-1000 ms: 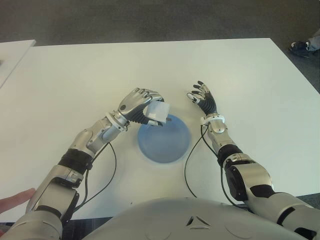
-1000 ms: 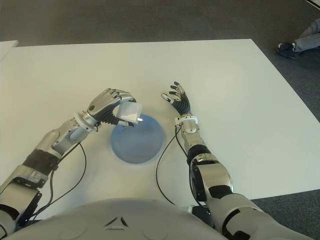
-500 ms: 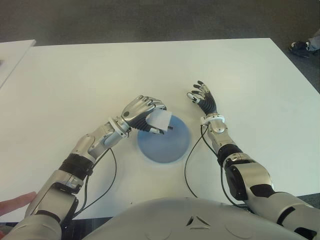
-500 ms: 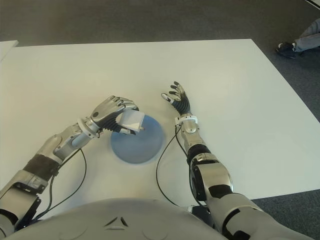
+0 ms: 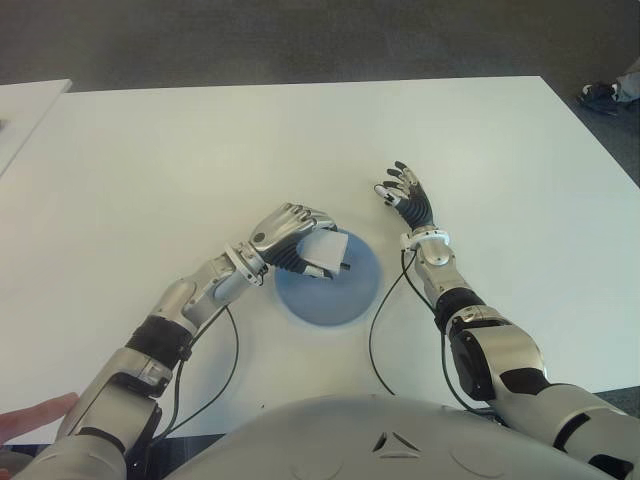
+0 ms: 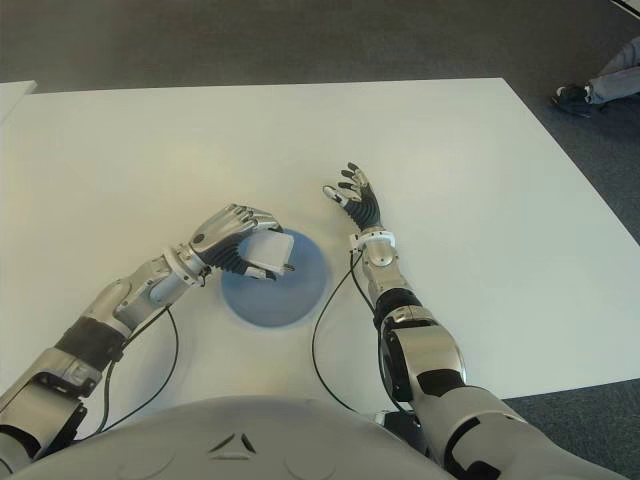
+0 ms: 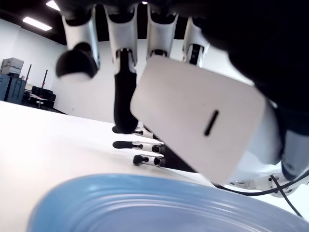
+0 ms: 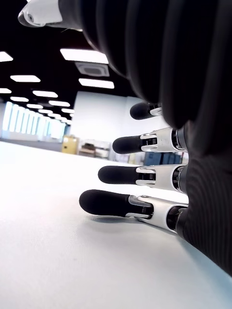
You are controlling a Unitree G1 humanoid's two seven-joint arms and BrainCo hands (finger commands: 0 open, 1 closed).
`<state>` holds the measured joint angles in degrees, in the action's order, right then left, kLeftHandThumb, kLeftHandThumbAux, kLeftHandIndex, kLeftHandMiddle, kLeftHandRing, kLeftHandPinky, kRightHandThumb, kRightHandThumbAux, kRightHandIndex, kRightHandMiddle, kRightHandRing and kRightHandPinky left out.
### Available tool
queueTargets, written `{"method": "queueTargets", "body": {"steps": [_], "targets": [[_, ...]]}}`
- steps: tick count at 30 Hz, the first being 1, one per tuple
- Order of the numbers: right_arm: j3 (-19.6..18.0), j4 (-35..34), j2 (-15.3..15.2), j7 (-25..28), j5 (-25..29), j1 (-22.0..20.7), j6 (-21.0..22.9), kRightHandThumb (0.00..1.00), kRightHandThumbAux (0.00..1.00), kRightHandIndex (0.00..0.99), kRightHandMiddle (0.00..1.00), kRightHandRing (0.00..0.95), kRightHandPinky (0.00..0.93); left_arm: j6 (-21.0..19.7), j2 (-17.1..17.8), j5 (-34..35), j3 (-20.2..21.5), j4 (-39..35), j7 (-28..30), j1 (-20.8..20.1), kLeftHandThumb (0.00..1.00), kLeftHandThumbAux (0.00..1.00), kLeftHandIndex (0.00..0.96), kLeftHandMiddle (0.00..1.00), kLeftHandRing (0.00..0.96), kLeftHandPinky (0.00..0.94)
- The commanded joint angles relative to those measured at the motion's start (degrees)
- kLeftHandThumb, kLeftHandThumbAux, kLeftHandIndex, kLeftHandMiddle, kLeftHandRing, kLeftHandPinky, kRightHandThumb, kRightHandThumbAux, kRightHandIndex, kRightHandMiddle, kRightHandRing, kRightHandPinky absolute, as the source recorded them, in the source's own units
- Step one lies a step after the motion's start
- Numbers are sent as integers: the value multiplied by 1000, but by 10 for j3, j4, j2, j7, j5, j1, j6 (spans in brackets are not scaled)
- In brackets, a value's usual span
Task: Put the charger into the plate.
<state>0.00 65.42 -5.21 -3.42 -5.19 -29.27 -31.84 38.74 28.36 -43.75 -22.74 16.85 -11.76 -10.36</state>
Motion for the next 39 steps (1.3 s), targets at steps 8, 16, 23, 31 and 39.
{"method": "queueTargets", "body": {"steps": [8,16,23,31,39], "targets": [[10,42,8,18,-10,44,58,68,509,0,161,218,138,-44,52,-50,-6,-71,84,13,301,293,14,18,18,20],[10,43,7,20,-11,44,57,66,505,0,173,222,132,-57,64,-42,4,-103,92,26,257,243,0,0,0,0],[11,43,7,21,-11,44,57,62,505,0,173,222,137,-43,72,-28,7,-104,93,27,224,233,0,0,0,0],[12,42,8,20,-11,44,59,70,510,0,162,222,169,-34,86,-13,6,-110,126,24,205,224,0,0,0,0],[12,41,9,20,-11,44,59,75,508,0,156,218,159,-38,88,14,23,-105,147,17,160,259,0,0,0,35]]}}
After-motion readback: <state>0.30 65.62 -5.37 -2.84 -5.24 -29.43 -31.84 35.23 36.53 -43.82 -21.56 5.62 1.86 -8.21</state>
